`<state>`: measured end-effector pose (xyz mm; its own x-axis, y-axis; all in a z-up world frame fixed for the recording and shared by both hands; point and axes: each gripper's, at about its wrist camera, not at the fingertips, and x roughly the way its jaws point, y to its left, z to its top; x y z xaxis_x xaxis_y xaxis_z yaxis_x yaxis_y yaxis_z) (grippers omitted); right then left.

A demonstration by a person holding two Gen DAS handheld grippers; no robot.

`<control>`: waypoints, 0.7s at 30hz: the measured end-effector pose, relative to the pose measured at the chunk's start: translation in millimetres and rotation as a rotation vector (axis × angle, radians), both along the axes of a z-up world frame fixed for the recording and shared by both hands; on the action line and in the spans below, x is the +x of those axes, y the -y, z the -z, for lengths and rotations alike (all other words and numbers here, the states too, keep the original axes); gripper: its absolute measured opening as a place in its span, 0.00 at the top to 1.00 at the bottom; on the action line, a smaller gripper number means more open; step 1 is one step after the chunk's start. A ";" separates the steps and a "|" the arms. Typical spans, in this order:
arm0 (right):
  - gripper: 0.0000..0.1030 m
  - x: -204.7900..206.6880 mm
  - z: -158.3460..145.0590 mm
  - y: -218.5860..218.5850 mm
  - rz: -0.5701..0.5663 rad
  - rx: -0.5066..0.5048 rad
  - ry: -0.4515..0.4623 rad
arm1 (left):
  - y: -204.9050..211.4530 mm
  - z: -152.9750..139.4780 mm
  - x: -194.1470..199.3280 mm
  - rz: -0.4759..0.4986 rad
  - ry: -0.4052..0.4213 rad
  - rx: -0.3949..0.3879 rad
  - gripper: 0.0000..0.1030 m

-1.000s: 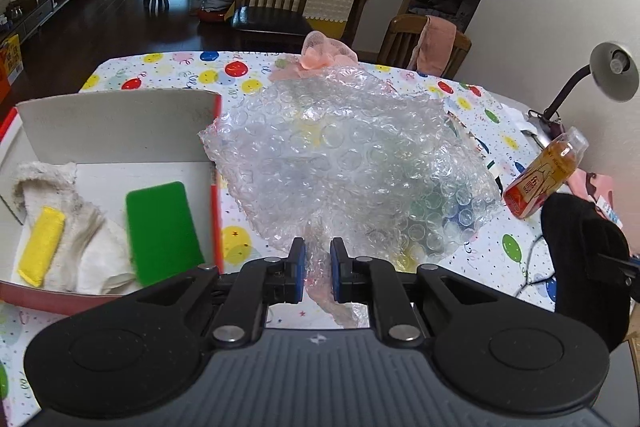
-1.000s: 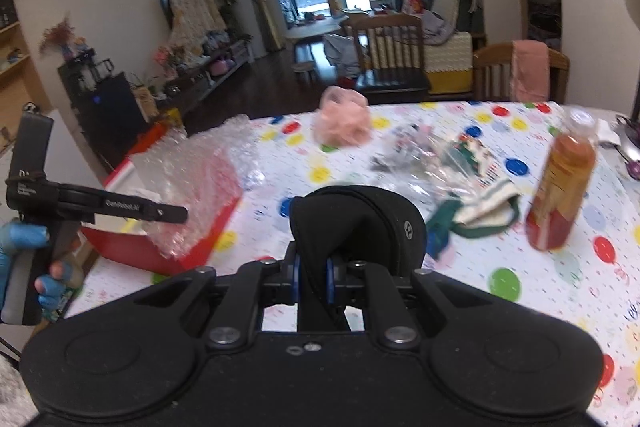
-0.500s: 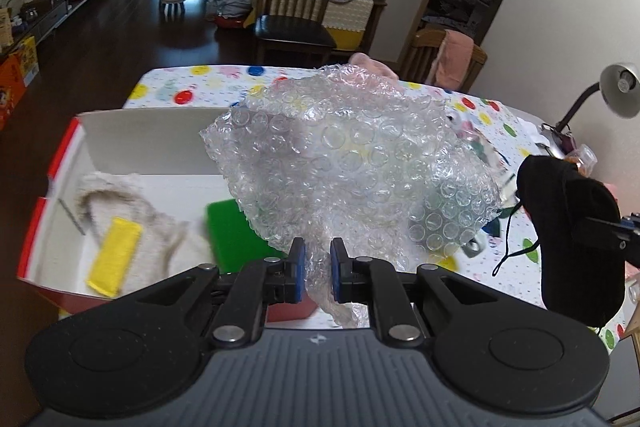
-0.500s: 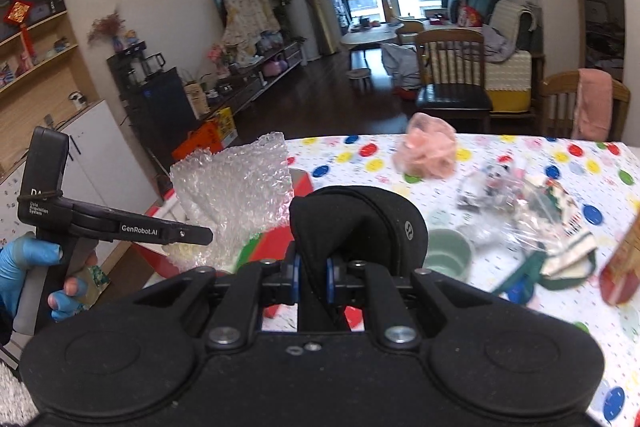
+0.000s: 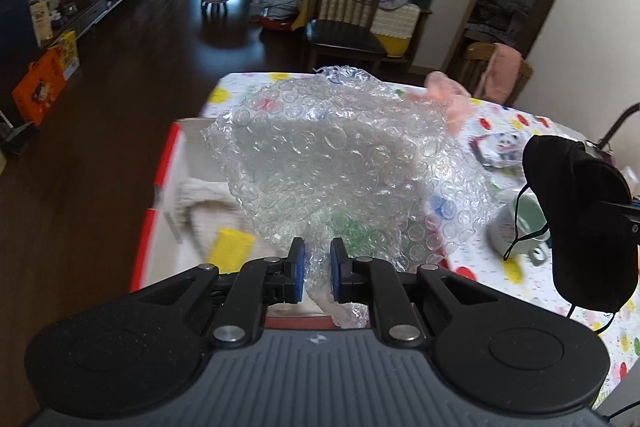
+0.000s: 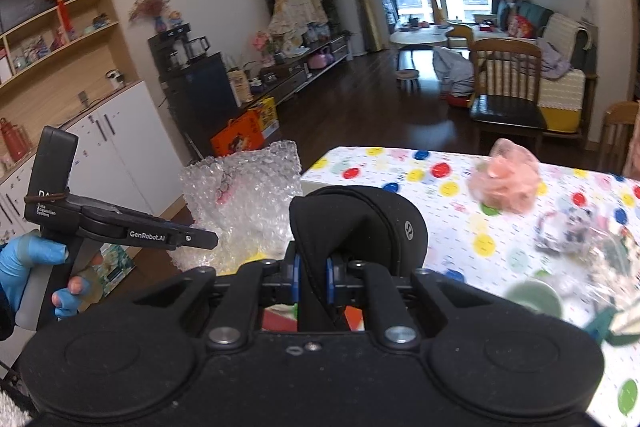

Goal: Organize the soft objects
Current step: 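Carry the bubble wrap and black mask over the cardboard box with both tools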

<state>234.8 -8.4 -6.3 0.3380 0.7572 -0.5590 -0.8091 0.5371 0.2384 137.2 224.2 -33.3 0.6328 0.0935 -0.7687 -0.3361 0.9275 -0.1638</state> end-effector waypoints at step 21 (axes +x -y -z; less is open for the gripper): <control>0.89 10.5 11.4 -133.7 -0.135 -0.083 0.059 | -53.7 40.9 22.5 0.060 -0.159 0.123 0.88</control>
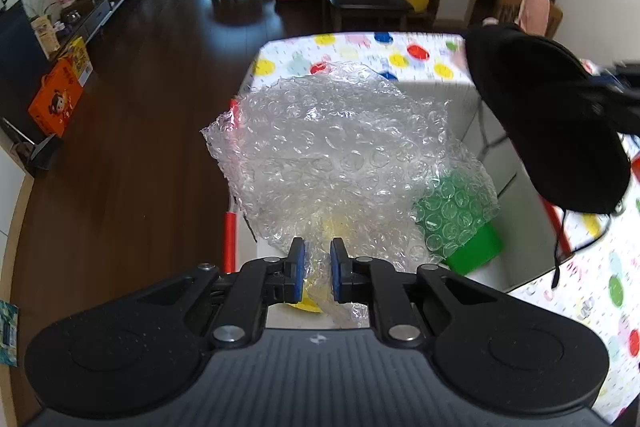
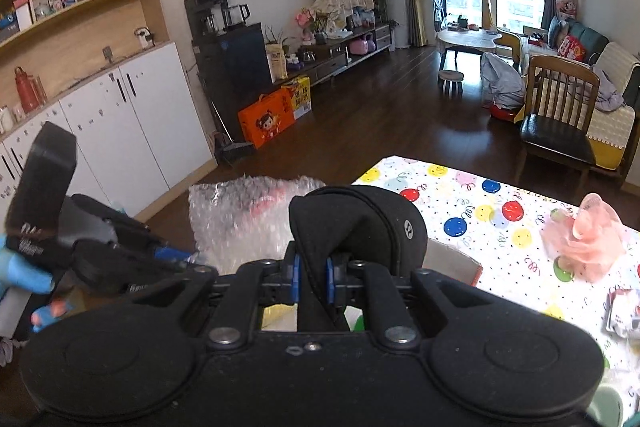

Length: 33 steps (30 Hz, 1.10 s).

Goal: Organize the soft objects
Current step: 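Carry the bubble wrap and black mask over the cardboard box with both tools, then open the left tool to drop the bubble wrap while the right tool releases the mask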

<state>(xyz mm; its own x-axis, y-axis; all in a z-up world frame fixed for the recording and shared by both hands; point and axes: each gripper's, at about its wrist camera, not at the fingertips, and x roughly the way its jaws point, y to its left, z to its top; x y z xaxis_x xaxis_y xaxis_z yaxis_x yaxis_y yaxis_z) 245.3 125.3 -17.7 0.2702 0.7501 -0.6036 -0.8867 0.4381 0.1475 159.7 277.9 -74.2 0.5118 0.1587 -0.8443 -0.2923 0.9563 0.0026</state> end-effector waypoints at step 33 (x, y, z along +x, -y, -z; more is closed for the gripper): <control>0.83 1.3 91.1 -37.0 0.052 -0.197 -0.148 | -6.2 56.1 34.7 0.104 -0.175 -0.074 0.83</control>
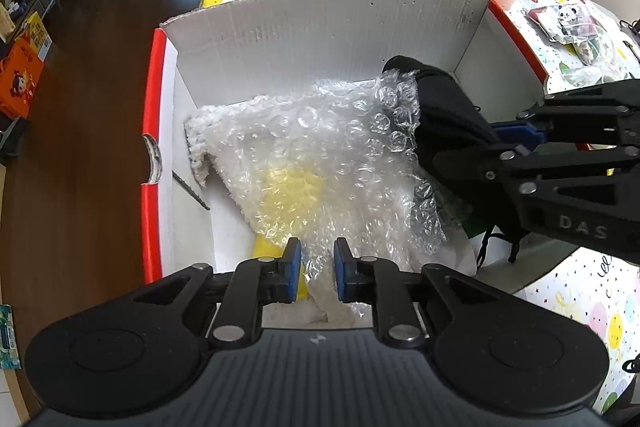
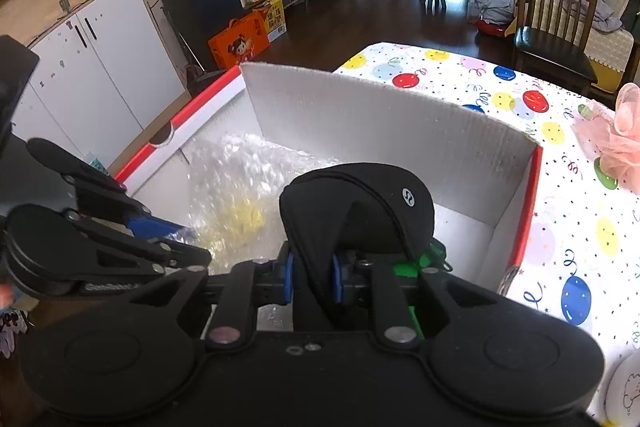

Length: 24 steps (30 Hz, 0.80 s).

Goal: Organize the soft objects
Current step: 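Open the left tool to drop the bubble wrap while the right tool releases the mask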

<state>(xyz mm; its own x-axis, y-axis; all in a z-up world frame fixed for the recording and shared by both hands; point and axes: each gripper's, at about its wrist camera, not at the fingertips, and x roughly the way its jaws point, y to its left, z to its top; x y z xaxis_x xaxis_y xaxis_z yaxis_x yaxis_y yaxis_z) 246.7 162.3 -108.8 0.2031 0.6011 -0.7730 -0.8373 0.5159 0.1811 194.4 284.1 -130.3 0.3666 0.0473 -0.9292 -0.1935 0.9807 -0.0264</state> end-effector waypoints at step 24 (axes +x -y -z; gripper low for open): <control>0.51 -27.0 -37.3 24.9 0.013 0.071 0.051 | 8.6 -53.2 -39.0 -0.041 0.196 -0.017 0.35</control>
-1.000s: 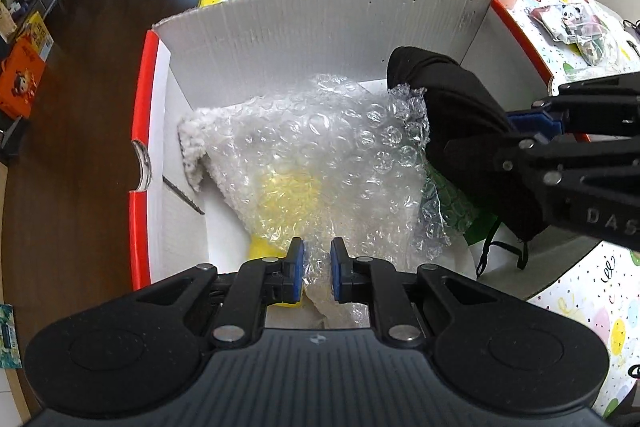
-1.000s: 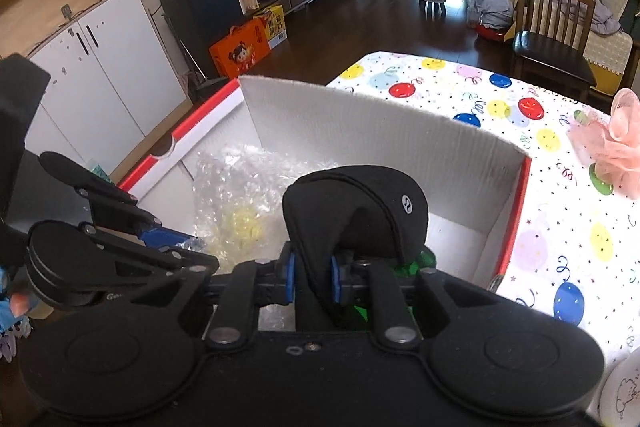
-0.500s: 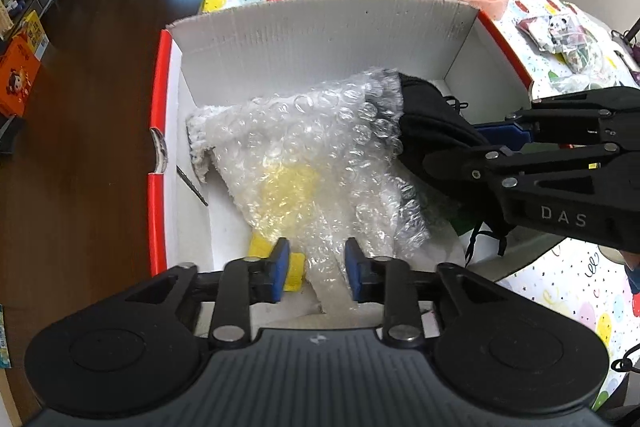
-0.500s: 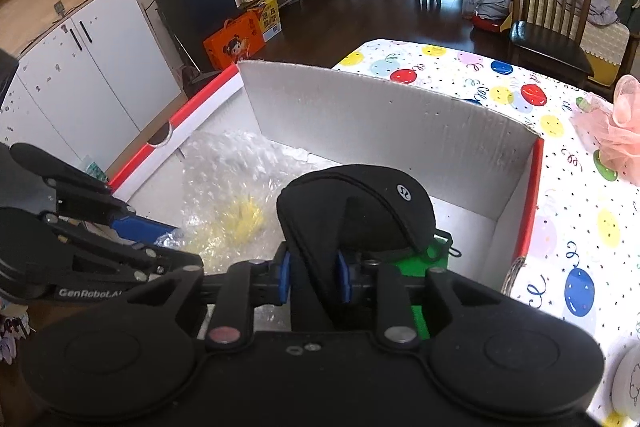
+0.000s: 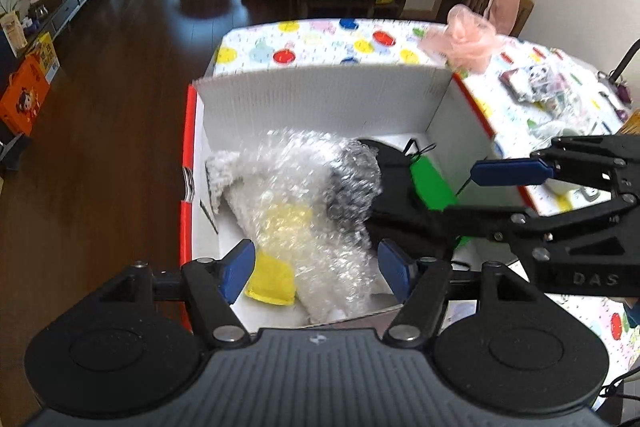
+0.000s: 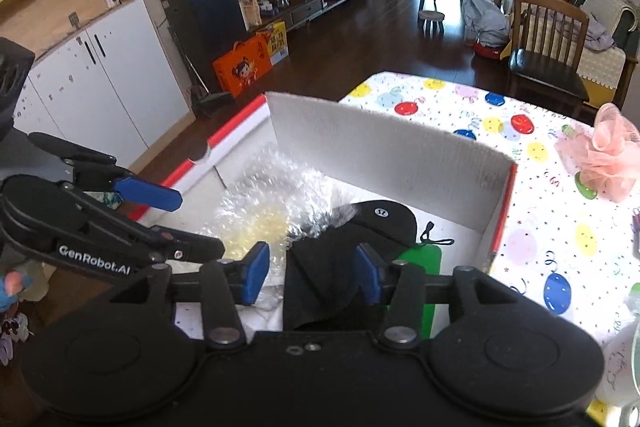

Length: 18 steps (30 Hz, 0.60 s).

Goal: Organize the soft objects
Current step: 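Open the left tool to drop the bubble wrap while the right tool releases the mask, then move the left tool to the pink bath puff while the right tool approaches the plastic bag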

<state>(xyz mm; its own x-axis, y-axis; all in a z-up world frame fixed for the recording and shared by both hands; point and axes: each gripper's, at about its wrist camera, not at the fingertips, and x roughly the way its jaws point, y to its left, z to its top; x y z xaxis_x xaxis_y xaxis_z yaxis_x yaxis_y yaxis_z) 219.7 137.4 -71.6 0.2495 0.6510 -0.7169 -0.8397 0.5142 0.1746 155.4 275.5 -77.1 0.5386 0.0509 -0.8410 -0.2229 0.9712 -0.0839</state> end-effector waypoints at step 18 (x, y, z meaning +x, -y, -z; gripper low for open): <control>0.36 -30.2 -58.9 92.0 0.120 0.166 0.110 | 60.7 -48.9 -10.1 0.067 0.170 -0.032 0.25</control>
<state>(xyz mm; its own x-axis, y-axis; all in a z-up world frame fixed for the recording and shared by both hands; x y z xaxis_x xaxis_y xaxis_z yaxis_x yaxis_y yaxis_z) 189.5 45.4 -12.7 0.4032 0.7186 -0.5666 -0.7930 0.5834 0.1755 145.4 214.8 -28.2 0.6745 -0.0149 -0.7381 -0.1378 0.9797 -0.1456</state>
